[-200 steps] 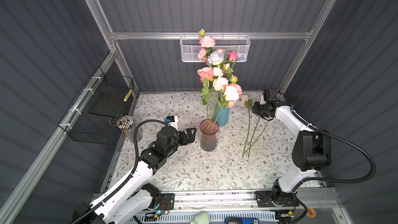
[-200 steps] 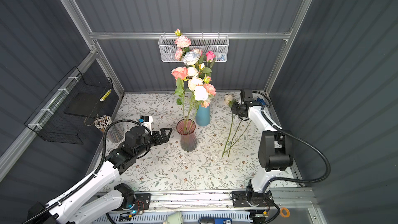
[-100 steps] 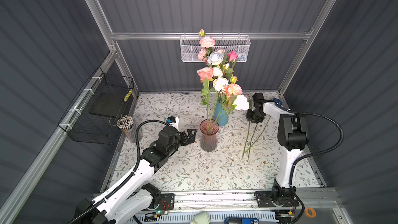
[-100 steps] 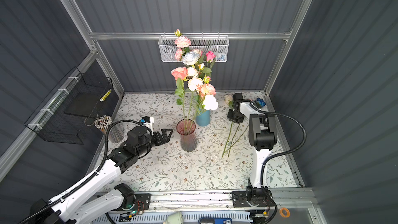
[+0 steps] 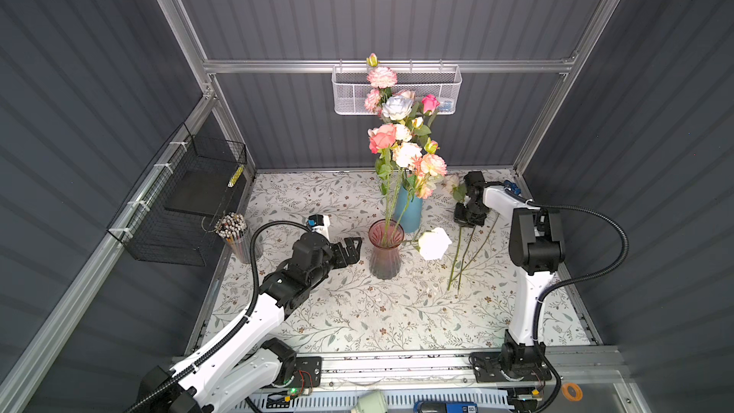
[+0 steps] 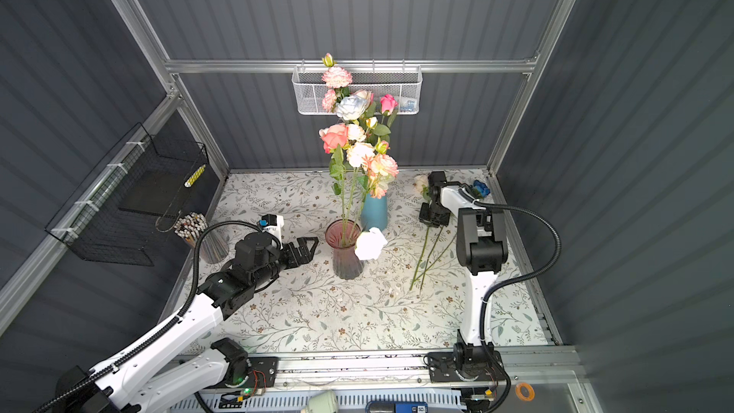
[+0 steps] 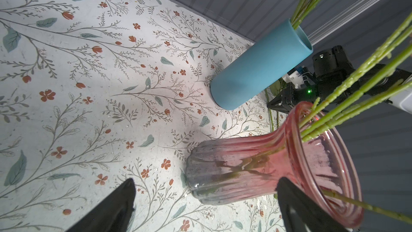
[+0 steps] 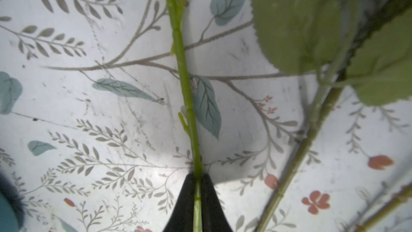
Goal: Arrange flowers in a vase
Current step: Pick up the flower from the top-right of the table.
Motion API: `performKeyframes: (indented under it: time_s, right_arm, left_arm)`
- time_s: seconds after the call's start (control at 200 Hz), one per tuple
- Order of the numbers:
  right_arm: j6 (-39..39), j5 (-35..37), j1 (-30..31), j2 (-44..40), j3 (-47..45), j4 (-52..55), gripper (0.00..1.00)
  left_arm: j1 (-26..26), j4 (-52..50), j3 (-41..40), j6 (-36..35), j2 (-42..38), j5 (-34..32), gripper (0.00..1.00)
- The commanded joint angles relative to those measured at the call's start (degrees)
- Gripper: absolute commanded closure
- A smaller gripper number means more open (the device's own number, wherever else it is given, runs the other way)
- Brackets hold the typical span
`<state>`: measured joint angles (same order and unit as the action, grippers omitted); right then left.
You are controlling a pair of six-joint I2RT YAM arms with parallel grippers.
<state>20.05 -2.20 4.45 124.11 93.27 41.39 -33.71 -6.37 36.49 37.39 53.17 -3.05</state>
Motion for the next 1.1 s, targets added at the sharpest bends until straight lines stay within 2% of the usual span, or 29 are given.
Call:
performKeyframes:
  time_s: [0.0, 0.12, 0.41, 0.655, 0.875, 1.096]
  right_arm:
    - [-0.32, -0.71, 0.23, 0.95, 1.58, 2.36, 0.95]
    - [0.70, -2.69, 0.04, -0.32, -0.06, 0.33, 1.00]
    - [4.40, -3.56, -0.05, -11.65, -9.24, -10.95, 1.00]
    - [5.00, -2.55, 0.00, -19.95, -16.10, -15.72, 1.00]
    - [6.12, -1.07, 0.17, -31.48, -25.00, -22.03, 1.00]
    - [6.49, 0.53, 0.98, -45.24, -30.85, -22.99, 1.00]
  left_arm:
    - [-0.04, -0.12, 0.84, -1.84, -1.25, -0.99, 0.01]
    - [-0.04, -0.55, 0.86, -2.14, -1.74, -1.17, 0.01]
    - [-0.04, -2.23, 1.46, -2.86, -3.07, -2.05, 0.01]
    - [-0.03, -1.80, 2.29, -2.80, -2.08, -1.63, 0.01]
    - [-0.04, -1.85, 3.80, -3.25, -1.39, -1.34, 0.00]
    - [-0.04, -1.61, 5.95, -3.57, 0.01, -0.76, 0.01]
